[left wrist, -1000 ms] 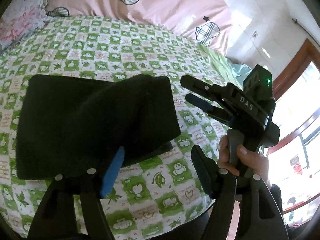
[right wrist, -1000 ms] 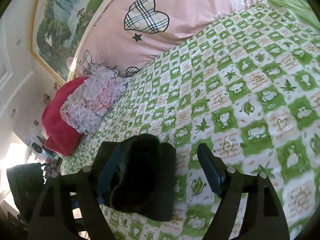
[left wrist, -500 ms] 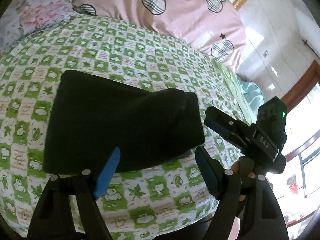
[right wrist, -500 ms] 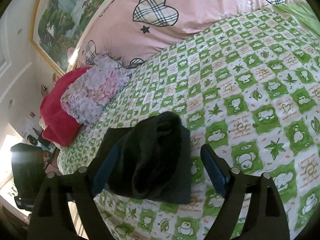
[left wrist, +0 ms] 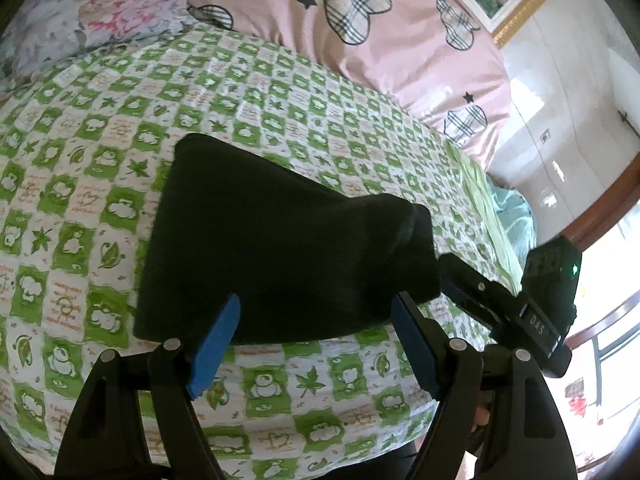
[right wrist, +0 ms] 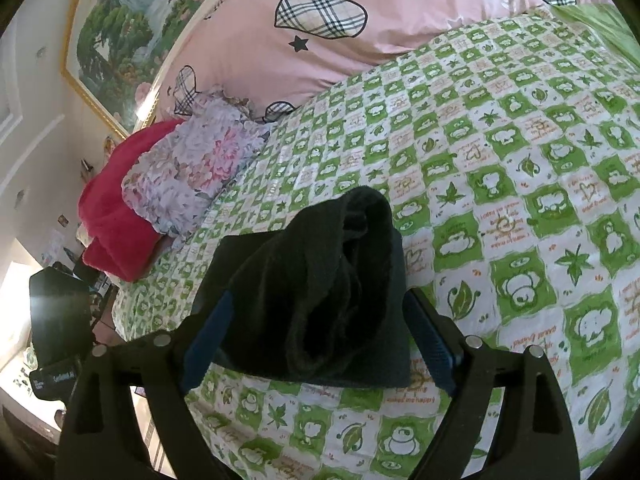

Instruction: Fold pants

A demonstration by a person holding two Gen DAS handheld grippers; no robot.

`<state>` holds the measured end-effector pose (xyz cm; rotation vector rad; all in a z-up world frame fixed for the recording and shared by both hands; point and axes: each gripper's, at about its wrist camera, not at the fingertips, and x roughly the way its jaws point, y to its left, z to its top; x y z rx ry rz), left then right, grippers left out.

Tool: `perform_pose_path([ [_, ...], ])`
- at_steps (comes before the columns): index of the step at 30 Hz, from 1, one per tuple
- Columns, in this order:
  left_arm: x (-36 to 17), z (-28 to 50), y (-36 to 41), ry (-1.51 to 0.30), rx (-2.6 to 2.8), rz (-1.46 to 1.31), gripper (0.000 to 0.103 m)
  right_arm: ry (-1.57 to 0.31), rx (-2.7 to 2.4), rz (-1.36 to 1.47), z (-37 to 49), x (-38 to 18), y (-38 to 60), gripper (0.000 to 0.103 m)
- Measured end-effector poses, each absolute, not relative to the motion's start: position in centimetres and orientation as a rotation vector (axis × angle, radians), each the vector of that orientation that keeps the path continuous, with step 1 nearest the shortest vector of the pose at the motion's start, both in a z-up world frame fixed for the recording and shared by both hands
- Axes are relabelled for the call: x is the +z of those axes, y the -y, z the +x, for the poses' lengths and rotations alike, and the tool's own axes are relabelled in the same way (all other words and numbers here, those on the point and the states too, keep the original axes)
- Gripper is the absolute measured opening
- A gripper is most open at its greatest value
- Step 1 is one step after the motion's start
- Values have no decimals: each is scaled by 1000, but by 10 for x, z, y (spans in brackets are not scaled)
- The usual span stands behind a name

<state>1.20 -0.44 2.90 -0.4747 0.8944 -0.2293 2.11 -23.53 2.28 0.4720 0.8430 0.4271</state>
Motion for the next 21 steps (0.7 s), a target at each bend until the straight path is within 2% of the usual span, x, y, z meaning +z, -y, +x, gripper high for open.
perform_pose_path([
  [21, 18, 19, -45, -892, -132, -574, 80, -896, 400, 512, 26, 5, 234, 87],
])
